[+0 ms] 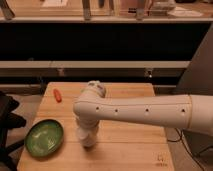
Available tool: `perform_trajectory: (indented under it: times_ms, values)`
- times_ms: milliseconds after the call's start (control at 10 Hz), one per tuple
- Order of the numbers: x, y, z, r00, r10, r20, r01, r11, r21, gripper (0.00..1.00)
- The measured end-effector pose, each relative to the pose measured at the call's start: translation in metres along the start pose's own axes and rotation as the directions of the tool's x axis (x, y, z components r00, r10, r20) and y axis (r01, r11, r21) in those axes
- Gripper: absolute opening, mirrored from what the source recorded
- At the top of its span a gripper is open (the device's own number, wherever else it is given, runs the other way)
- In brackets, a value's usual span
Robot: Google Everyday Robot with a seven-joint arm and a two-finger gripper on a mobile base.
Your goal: Place the ceramic cup over the eraser
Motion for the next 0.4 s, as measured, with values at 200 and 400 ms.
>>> perform_trajectory:
  times_ms: [200,400]
  values:
    - [-0.0007,0.0000,-0.0001,1.000,-0.006,-0.004,0.006,1.000,-0.006,0.78]
    - [0.0025,0.0063,0.0006,1.000,0.000,0.000,0.000,1.000,-0.005,0.62]
